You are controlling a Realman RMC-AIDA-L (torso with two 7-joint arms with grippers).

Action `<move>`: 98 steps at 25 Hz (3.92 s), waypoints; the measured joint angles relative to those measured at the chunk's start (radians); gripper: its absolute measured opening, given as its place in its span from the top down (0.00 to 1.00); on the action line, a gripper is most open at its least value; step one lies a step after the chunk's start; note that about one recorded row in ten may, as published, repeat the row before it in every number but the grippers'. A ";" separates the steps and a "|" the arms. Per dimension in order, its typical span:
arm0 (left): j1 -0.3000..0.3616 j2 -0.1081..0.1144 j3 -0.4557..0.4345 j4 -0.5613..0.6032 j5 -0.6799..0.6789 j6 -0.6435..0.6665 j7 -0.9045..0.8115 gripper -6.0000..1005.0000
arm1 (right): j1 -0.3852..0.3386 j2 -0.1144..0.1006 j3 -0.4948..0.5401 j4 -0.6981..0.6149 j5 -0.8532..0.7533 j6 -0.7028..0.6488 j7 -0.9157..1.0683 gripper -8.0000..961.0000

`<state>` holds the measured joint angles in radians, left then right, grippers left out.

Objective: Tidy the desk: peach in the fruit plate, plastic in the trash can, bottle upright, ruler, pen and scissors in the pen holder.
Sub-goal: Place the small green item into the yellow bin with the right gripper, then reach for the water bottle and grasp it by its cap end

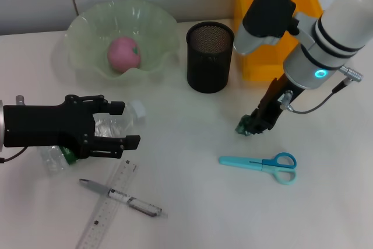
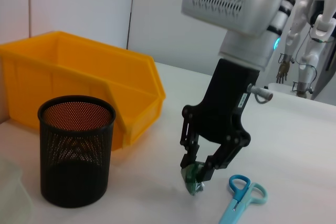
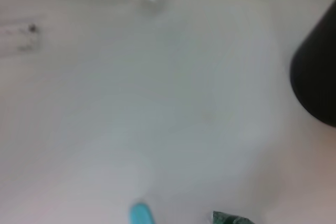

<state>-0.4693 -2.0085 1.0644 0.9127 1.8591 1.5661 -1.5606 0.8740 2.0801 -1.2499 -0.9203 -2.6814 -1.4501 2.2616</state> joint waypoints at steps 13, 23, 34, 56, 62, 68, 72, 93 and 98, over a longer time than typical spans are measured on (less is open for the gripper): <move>0.000 0.001 -0.010 0.000 0.001 0.001 -0.003 0.20 | -0.085 -0.002 0.078 -0.379 0.029 -0.175 0.038 0.75; -0.002 -0.001 -0.012 0.000 0.001 0.002 -0.003 0.20 | -0.117 -0.012 0.276 -0.503 0.019 -0.042 0.111 0.77; -0.006 -0.001 -0.015 -0.001 0.000 0.003 -0.005 0.20 | -0.114 -0.011 0.278 -0.234 0.018 0.347 0.130 0.71; -0.002 0.005 -0.021 -0.001 0.000 0.004 -0.005 0.21 | -0.126 -0.006 0.282 -0.147 0.084 0.487 0.123 0.17; 0.000 0.007 -0.022 0.000 0.000 0.004 -0.002 0.22 | -0.218 -0.004 0.277 -0.253 0.295 0.468 0.031 0.16; 0.000 0.010 -0.023 0.000 0.000 0.005 -0.001 0.22 | -0.301 -0.004 0.278 -0.314 0.474 0.435 -0.061 0.16; -0.001 0.014 -0.023 0.000 0.000 0.011 -0.001 0.22 | -0.382 -0.007 0.292 -0.343 0.688 0.353 -0.198 0.16; -0.005 0.017 -0.026 0.001 0.000 0.020 -0.002 0.23 | -0.413 -0.098 0.460 -0.006 0.854 -0.248 -0.527 0.16; 0.000 0.017 -0.026 0.002 0.000 0.024 -0.004 0.23 | -0.400 -0.112 0.452 0.070 0.813 -0.296 -0.559 0.16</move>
<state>-0.4689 -1.9910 1.0385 0.9143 1.8592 1.5904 -1.5645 0.4741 1.9682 -0.7978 -0.8504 -1.8680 -1.7456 1.7029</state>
